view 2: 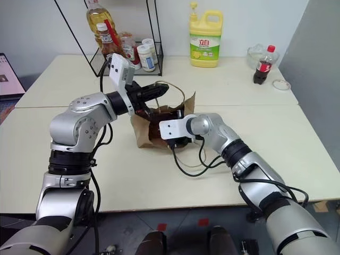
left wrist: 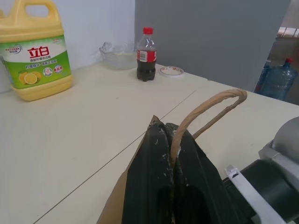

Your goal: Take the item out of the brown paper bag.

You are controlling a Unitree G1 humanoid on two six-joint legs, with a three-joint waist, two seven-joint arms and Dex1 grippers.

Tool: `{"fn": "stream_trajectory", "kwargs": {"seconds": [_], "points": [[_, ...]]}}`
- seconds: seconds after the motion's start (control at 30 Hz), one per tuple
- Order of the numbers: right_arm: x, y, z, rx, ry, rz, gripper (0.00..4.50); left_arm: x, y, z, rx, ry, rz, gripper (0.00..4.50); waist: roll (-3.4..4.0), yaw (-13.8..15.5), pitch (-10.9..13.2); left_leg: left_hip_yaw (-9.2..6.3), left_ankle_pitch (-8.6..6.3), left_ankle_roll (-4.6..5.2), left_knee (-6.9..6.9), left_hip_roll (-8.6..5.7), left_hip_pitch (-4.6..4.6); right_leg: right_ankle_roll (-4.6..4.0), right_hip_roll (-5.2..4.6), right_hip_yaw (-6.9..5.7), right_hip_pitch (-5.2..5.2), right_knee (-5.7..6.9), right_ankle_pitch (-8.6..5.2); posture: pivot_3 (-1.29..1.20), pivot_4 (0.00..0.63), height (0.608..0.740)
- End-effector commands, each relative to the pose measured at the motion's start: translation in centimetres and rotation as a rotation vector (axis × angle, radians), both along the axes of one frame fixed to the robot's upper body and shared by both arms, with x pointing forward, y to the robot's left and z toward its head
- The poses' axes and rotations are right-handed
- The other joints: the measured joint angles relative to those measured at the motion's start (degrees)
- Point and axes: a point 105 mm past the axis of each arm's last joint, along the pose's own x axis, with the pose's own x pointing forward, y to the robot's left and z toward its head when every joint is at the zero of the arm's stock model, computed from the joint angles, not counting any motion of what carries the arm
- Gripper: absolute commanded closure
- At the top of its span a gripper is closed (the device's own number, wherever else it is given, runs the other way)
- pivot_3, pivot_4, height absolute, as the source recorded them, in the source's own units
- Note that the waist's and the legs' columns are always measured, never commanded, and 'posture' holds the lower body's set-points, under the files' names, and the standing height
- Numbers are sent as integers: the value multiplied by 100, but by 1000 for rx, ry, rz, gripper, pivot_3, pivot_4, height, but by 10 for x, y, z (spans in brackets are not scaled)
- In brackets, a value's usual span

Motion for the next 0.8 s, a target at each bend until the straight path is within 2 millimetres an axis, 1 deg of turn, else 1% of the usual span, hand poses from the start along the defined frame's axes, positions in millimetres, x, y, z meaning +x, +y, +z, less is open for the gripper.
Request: {"fn": "stream_trajectory", "kwargs": {"seconds": [0.03, 0.13, 0.23, 0.3, 0.33, 0.5, 0.63, 0.7, 0.8], "points": [[7, -4, -7, -47, -16, -21, 40, -4, -3, 15, -9, -67, -9, 4500, 0, -3, 0, 0, 0, 0, 0, 0, 0, 0, 0, 0, 0, 0, 0, 0, 150, 740], [11, -8, -14, -58, -2, -40, 40, -4, -3, 14, -9, -67, -9, 4500, 0, -3, 0, 0, 0, 0, 0, 0, 0, 0, 0, 0, 0, 1, 0, 0, 150, 740], [14, -10, -12, -44, -10, -49, 632, -4, -1, 14, -8, -67, -5, 4500, 0, 0, 0, 0, 0, 0, 0, 0, 0, 0, 0, 0, 1, 1, 0, 0, 150, 740], [15, -11, -10, -44, -22, -49, 1197, -4, -1, 14, -7, -66, -4, 4500, 0, 0, 0, 0, 0, 0, 0, 0, 0, 0, 0, 0, 2, 1, 0, 0, 150, 740], [15, -11, -10, -45, -28, -48, 1283, -4, -1, 14, -6, -66, -4, 4500, 0, 0, 0, 0, 0, 0, 0, 0, 1, 0, 0, 0, 2, 1, 0, 0, 150, 740], [16, -13, -7, -41, -56, -38, 1283, -3, -1, 15, 0, -67, -4, 4500, 0, -1, 0, -1, 0, 0, 1, 0, 1, 0, 0, 0, 2, 2, 0, 0, 150, 740], [10, -14, 10, 18, -89, 17, 1283, -1, 2, 15, 9, -70, 11, 4500, 0, 16, 0, -1, 0, 0, 1, 0, -1, 0, 0, -1, 2, 1, 0, 0, 150, 740], [1, -16, 21, 46, -109, 65, 1283, 3, 7, 13, 19, -69, 38, 4500, 1, 25, 0, -1, 0, -1, 1, 0, -5, 0, -1, -1, 1, -3, 0, 0, 150, 740], [-12, -21, 30, 66, -126, 121, 1283, 7, 13, 10, 26, -65, 75, 4500, 1, 22, 1, 0, 0, -1, -1, 0, -11, 0, -1, 0, -3, -9, 0, 0, 150, 740]]}}
